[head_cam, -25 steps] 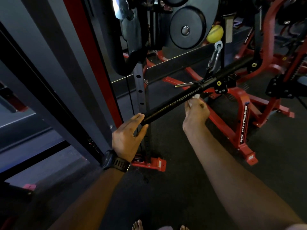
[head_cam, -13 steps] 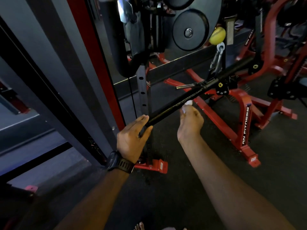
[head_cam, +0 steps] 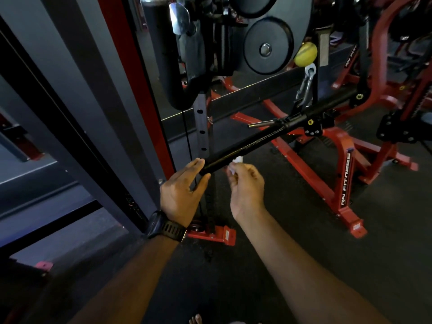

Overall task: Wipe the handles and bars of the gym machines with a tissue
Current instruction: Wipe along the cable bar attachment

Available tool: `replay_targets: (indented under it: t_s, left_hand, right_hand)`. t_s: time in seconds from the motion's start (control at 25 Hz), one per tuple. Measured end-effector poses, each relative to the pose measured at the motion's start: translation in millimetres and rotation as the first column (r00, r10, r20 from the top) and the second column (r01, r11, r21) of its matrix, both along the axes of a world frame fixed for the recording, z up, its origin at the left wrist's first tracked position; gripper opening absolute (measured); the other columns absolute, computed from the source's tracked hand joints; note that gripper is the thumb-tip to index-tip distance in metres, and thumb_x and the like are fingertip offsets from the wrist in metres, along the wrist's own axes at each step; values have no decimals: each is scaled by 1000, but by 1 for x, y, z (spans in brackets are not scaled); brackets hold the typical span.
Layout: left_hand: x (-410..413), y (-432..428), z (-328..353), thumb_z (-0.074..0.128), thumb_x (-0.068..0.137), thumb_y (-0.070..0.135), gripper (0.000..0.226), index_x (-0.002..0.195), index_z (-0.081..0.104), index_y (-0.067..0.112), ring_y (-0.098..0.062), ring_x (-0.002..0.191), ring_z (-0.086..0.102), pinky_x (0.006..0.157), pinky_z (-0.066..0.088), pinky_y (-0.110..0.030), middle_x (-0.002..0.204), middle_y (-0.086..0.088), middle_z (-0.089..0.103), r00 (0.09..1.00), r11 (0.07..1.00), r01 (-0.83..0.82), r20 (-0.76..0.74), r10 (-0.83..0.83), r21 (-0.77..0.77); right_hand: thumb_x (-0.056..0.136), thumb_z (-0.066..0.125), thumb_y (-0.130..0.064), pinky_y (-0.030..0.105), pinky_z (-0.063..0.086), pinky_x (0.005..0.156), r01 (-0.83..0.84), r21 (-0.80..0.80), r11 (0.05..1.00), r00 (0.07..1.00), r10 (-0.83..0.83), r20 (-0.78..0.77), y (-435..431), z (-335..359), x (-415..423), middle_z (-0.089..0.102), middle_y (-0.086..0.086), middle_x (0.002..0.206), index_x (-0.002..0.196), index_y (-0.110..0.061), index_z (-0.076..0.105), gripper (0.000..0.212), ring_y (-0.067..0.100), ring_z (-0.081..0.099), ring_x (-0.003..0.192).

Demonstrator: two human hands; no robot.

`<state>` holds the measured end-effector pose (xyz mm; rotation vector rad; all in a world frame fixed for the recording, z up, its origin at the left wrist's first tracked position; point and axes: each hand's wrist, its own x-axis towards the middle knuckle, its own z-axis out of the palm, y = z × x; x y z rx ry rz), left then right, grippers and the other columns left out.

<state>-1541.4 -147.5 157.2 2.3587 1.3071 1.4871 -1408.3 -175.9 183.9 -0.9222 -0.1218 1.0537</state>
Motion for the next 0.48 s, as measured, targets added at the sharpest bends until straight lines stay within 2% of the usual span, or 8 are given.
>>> replay_targets:
  t_s: [0.08,0.2,0.32,0.36,0.4,0.48]
  left_hand:
    - [-2,3,1,59,90,35,40,116,71,7,-11,106,65,95,38,-5,117,-7,71,1000,1000,7,-18,-7,-19]
    - [-1,0,0,59,90,37,41,116,72,8,-14,104,68,94,39,-8,116,-6,71,999,1000,-12,-44,12,11]
    - [-2,1,0,60,89,36,41,116,71,8,-12,102,68,94,39,-8,115,-6,72,998,1000,17,-63,-17,5]
    - [-3,0,-2,62,88,34,40,116,71,8,-12,101,68,94,39,-8,114,-7,72,998,1000,19,-65,-19,3]
    - [-3,0,-4,66,86,31,38,115,71,7,-13,100,68,94,38,-7,114,-7,72,998,1000,17,-61,-17,5]
    - [-4,2,-6,70,83,28,37,115,71,8,-12,100,68,94,37,-4,113,-7,72,999,1000,28,-47,-28,9]
  right_hand:
    - [88,62,3,29,54,83,18,-20,1000,999,-17,45,-3,-7,-9,68,2,77,75,-12,57,21,14,70,82]
    - [89,64,-3,31,52,82,-35,-81,996,983,49,175,-8,-9,-21,63,3,79,78,-14,60,16,16,63,81]
    - [90,63,-1,25,51,70,42,-30,999,936,-28,352,-16,-15,-29,61,0,75,81,-8,59,12,10,59,71]
    - [90,64,-1,22,50,66,53,-5,999,869,-44,492,-19,-15,-29,61,-1,75,81,-8,60,11,8,57,69]
    - [89,66,-2,19,49,64,48,33,998,752,-58,657,-21,-14,-27,62,-2,78,83,-9,63,9,7,58,69]
    - [87,68,-2,13,48,71,53,156,986,398,-164,903,-21,-12,-22,64,1,92,92,-10,69,9,7,60,80]
